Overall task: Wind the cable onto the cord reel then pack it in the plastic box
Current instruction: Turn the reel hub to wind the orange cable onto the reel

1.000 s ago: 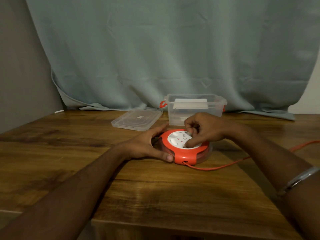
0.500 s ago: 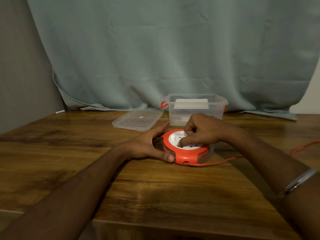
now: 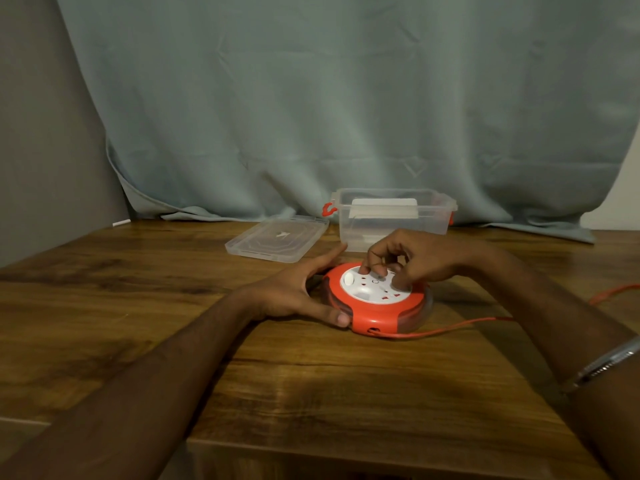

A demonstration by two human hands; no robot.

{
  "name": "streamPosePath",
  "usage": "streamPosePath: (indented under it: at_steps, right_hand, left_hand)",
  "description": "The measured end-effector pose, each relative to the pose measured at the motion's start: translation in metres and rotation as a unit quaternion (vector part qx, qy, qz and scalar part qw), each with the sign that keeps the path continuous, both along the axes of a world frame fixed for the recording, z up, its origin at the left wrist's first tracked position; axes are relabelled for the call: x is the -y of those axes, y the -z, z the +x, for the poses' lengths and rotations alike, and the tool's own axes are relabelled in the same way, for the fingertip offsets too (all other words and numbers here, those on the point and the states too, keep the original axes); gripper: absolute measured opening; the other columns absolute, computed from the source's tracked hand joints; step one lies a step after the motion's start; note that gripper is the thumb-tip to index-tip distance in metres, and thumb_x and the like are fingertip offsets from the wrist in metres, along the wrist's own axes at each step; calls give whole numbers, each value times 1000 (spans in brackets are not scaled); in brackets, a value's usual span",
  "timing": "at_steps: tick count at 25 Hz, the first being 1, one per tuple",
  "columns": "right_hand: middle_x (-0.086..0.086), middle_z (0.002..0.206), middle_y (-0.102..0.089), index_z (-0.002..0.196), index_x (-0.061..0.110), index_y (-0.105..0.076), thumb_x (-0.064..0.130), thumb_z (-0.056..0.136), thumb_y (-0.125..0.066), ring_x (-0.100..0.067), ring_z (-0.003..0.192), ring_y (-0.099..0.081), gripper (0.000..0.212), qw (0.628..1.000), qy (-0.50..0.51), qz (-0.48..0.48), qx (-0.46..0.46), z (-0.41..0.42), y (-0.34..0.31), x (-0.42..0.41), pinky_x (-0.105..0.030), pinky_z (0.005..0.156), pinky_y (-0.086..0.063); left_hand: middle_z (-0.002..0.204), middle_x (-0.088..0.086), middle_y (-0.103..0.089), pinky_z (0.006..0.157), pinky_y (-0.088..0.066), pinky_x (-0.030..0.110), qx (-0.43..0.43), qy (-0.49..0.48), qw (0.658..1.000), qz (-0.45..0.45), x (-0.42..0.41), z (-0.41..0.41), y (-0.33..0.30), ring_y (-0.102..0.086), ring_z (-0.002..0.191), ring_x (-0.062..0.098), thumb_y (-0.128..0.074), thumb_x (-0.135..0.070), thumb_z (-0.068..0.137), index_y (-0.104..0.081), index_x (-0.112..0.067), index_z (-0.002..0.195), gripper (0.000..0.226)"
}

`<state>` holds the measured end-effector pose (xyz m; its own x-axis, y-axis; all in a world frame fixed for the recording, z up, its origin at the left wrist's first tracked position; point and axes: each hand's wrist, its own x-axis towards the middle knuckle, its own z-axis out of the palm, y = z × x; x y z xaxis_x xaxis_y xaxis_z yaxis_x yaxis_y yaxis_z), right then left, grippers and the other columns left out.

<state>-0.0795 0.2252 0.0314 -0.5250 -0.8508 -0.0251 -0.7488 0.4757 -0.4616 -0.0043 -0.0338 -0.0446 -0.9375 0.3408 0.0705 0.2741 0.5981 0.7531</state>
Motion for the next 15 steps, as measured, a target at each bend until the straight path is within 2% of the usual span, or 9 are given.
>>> streamPosePath:
  at_steps: [2,5,7,9,11,15]
  right_hand:
    - [5,125,-72,89,12,-65,-14,80,-67,6,104,-66,28,1000,3,9,8,-3,-2,-1,-15,71,-50]
    - [2,127,-72,97,11,-65,-8,82,-74,10,73,-63,25,1000,13,22,10,-3,-4,-3,-13,62,-46]
    - [3,125,-71,96,16,-64,0,84,-78,-1,71,-58,25,999,25,30,-6,-2,-4,-4,-18,61,-46]
    - [4,121,-71,94,20,-64,5,84,-81,-10,75,-55,25,999,31,26,-15,-2,-2,-4,-21,60,-45]
    - [3,112,-71,91,21,-63,8,82,-82,-9,74,-54,25,999,36,17,-19,-1,-1,-4,-19,59,-44]
    - [5,82,-64,80,18,-60,12,77,-85,-3,67,-52,26,998,36,6,-48,0,2,0,-14,53,-39]
  left_hand:
    - [165,-24,-28,117,-31,20,7,5,1000,-2,0,0,0,-31,148,2,-96,-56,60,-12,-59,158,129]
    - [148,-40,-32,102,-34,3,14,4,1000,-9,1,1,-2,-36,132,-16,-95,-61,57,-13,-61,157,129]
    - [148,-38,-33,98,-35,0,13,2,1000,-7,1,2,-2,-36,129,-19,-95,-62,56,-15,-60,157,128]
    - [161,-27,-29,104,-34,8,9,-2,1000,-7,1,2,-2,-35,140,-6,-95,-60,58,-16,-59,158,127]
    - [167,-21,-26,110,-33,16,3,-1,1000,-6,0,1,-2,-31,147,2,-95,-61,58,-17,-58,158,127]
    - [167,-21,-27,119,-32,24,-8,-3,1000,-2,0,0,-1,-31,150,3,-95,-62,56,-19,-57,158,127]
